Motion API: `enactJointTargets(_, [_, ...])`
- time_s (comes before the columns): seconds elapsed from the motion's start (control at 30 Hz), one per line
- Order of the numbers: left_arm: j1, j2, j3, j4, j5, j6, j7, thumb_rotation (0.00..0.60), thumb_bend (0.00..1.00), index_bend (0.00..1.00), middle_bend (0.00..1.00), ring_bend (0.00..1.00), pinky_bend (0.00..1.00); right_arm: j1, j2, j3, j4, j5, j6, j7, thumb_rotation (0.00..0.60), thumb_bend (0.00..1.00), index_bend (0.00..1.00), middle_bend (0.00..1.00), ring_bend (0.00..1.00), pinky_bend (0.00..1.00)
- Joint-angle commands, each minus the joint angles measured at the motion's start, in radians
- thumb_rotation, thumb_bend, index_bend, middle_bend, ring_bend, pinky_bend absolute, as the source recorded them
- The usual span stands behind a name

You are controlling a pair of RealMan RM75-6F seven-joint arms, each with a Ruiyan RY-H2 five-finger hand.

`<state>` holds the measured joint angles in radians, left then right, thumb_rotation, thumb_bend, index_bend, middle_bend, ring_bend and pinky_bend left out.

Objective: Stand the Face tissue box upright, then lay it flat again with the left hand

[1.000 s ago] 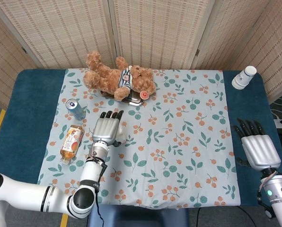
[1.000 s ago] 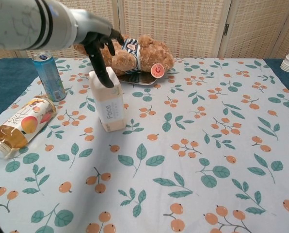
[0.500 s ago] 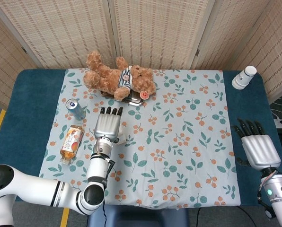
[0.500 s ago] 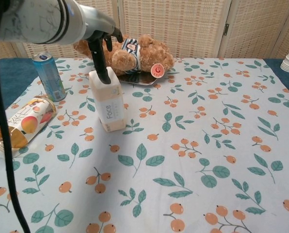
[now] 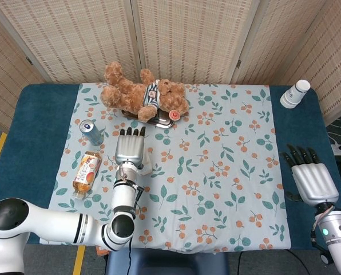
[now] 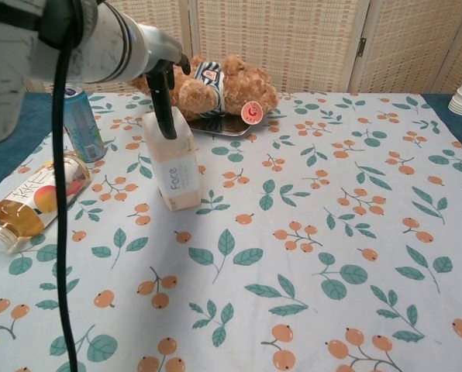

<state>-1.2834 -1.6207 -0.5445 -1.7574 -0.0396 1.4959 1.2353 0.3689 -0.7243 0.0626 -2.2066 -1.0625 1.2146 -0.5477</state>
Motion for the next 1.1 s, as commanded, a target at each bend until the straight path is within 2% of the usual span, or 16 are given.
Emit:
enactJointTargets(0.03, [-0.003,-0.005,0.002,0.008,-0.005,-0.005,-0.002,0.6,0.14,0.04,0.14,0.06,0.13,0.002,0.0,0.0,0.002,0.003,-0.003,0.0,0.6,0.12,0.14,0.0,0.0,0.0])
enactJointTargets(0.83, [-0.01,-0.024,0.014,0.08,-0.044,-0.03,0.011,0.6,0.14,0.04,0.15,0.08,0.15,0.01,0.003,0.003,0.015,0.017,-0.013,0.021,0.6,0.12,0.14,0.0,0.0,0.0])
enactJointTargets(1.1, [-0.006,-0.027,0.017,0.096,-0.052,-0.033,0.017,0.6,0.14,0.07,0.23,0.11,0.18,0.016,-0.004,0.002,0.02,0.03,-0.017,0.011,0.6,0.12,0.14,0.0,0.0,0.0])
